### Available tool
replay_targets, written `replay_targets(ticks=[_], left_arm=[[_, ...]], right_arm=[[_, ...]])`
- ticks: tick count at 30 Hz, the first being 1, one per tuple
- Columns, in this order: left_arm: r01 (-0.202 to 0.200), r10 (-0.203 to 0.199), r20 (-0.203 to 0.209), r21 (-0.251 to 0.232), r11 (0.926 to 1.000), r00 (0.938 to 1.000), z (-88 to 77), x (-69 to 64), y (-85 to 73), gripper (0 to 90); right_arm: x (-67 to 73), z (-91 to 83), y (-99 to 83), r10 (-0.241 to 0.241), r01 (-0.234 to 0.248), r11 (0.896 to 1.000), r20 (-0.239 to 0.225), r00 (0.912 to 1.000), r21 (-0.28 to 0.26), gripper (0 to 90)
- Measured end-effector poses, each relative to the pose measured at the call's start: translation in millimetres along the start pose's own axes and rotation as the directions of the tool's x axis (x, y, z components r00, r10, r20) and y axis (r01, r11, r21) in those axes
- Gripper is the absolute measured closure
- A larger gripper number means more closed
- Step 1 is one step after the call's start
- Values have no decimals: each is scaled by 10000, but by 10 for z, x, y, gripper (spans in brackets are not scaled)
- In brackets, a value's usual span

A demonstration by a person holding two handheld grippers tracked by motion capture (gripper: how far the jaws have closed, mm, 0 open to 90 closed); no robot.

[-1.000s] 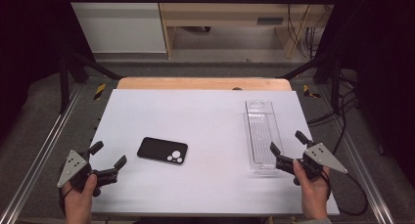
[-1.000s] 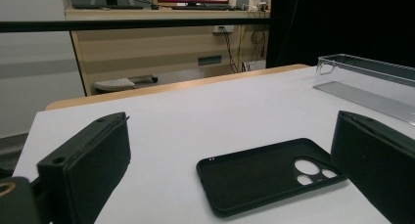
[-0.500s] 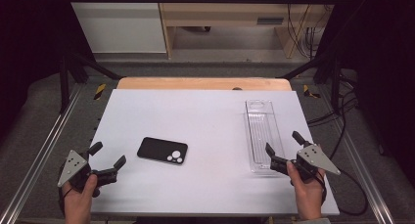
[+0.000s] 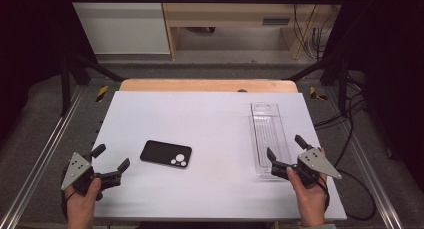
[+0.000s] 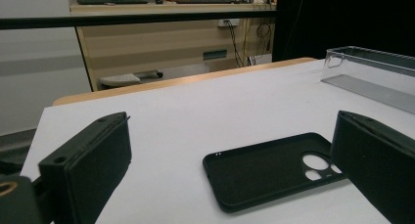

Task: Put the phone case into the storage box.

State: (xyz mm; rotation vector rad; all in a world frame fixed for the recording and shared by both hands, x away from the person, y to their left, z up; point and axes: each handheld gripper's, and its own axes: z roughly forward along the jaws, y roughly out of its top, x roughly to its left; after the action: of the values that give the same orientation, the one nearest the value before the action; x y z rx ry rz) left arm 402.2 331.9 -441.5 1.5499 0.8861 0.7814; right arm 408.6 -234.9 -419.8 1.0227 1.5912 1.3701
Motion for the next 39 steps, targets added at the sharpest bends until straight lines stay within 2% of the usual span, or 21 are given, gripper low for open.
replay_targets(ticks=[2, 3, 7, 12, 18, 23, 24, 25, 26, 27, 28, 29, 31, 33, 34, 35, 39], left_arm=[[3, -3, -81, -7, 10000, 10000, -5, 12, -5, 18], [29, -29, -99, -14, 10000, 9999, -8, 15, -7, 19], [37, -37, -139, -1, 10000, 9999, -35, 32, -21, 19], [58, -58, -178, -5, 10000, 9998, -45, 48, -26, 19], [-20, 21, -176, 63, 10000, 9998, -18, 23, -14, 19], [-78, 79, -140, 93, 9999, 9999, 2, 0, -6, 20], [-78, 79, -140, 93, 9999, 9999, 2, 0, -6, 20], [-139, 140, -126, 118, 9998, 9998, 6, -6, -9, 20], [-139, 140, -126, 118, 9998, 9998, 6, -6, -9, 20], [-160, 161, -115, 116, 9998, 9998, 6, -4, -9, 20], [-160, 161, -115, 116, 9998, 9998, 6, -4, -9, 20], [-141, 143, -99, 132, 9998, 9998, 10, 1, -14, 20], [-152, 154, -101, 160, 9998, 9998, 6, 3, -17, 20], [-141, 142, -110, 136, 9998, 9998, -5, 9, -20, 20], [-141, 142, -110, 136, 9998, 9998, -5, 9, -20, 20], [-112, 114, -121, 143, 9998, 9999, -12, 23, -29, 20], [-16, 16, -109, 40, 10000, 9999, -27, 46, -30, 20]], right_arm=[[29, 16, 18, 117, -116, 9999, 37, 9999, -62, 39], [45, 28, 35, 354, -354, 9993, -28, 9994, -151, 37], [95, 76, 96, 757, -762, 9969, -245, 9968, -189, 30], [201, 181, 221, 909, -917, 9957, -494, 9946, -137, 30], [450, 360, 381, 440, -427, 9990, -1029, 9937, 153, 36], [741, 573, 480, 272, -156, 9973, -1621, 9864, 719, 42], [741, 573, 480, 272, -156, 9973, -1621, 9864, 719, 42], [853, 650, 503, 201, -27, 9956, -1865, 9823, 932, 44], [853, 650, 503, 201, -27, 9956, -1865, 9823, 932, 44], [966, 728, 521, 88, 146, 9936, -2061, 9785, 1117, 49], [966, 728, 521, 88, 146, 9936, -2061, 9785, 1117, 49], [1081, 809, 528, 18, 295, 9908, -2313, 9729, 1319, 53], [1197, 888, 528, -77, 481, 9873, -2569, 9664, 1514, 60], [1292, 960, 522, -180, 656, 9839, -2735, 9617, 1659, 65], [1292, 960, 522, -180, 656, 9839, -2735, 9617, 1659, 65], [1413, 1060, 500, -278, 865, 9789, -2982, 9541, 1854, 78], [1541, 1202, 438, -358, 1093, 9699, -3166, 9479, 2178, 91]])
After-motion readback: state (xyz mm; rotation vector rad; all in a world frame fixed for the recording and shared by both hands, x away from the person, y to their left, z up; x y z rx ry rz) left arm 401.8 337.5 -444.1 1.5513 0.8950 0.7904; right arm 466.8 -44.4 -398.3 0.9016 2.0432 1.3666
